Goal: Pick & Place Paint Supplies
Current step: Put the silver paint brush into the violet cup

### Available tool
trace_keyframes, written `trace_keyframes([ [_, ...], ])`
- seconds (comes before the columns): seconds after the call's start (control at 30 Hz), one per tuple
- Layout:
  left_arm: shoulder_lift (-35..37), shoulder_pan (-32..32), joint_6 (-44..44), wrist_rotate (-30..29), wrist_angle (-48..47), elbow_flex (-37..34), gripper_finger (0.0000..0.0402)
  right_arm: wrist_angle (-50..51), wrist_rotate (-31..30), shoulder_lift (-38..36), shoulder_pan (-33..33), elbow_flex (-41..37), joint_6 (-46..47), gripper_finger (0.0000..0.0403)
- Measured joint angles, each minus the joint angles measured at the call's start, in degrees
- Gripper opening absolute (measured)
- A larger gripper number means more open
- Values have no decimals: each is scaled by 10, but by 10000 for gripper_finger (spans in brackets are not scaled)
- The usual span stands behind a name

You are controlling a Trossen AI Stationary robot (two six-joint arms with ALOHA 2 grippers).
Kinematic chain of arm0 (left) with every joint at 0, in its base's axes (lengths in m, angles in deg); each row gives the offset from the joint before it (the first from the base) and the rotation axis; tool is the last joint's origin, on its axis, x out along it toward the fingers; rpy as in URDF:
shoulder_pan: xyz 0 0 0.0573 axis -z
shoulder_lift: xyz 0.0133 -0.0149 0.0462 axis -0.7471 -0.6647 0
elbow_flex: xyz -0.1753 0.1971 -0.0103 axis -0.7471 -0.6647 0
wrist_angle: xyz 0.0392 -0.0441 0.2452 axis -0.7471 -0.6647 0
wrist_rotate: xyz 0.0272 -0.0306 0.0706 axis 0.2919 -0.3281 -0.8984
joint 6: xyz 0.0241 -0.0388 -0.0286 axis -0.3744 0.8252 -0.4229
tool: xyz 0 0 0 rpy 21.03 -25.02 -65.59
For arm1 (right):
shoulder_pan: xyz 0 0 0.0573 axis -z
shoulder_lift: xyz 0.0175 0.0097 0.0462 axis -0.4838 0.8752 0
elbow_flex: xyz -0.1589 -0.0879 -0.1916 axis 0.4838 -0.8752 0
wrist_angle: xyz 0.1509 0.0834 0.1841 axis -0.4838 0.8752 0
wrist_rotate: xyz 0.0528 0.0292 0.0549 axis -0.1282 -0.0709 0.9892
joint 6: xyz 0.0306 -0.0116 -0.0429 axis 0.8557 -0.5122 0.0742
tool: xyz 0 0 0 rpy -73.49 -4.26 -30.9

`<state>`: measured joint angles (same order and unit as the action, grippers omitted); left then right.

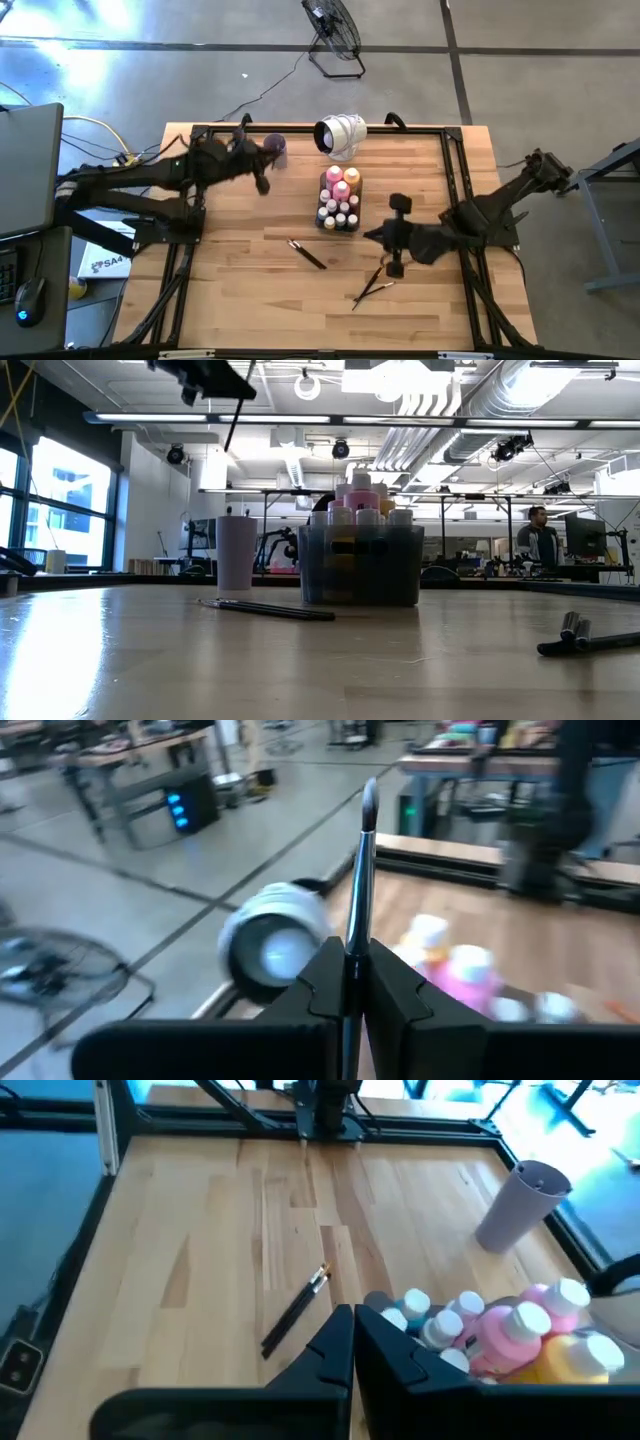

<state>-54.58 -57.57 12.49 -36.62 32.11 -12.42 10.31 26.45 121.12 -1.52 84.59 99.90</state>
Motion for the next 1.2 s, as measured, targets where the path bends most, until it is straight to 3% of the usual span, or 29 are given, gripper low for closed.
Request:
trace_keyframes([
  [0.33, -50, -214, 2, 158, 28, -1, 12, 47, -123, 32, -113, 0, 114, 2],
  [0.57, -105, -285, 0, 222, 184, -60, 12, 48, -188, 50, -153, 0, 152, 2],
  [0.87, -145, -320, -3, 266, 293, -136, 12, 49, -204, 56, -155, 0, 162, 2],
  [1.2, -191, -320, -37, 265, 315, -155, 12, 50, -205, 55, -144, 0, 157, 2],
])
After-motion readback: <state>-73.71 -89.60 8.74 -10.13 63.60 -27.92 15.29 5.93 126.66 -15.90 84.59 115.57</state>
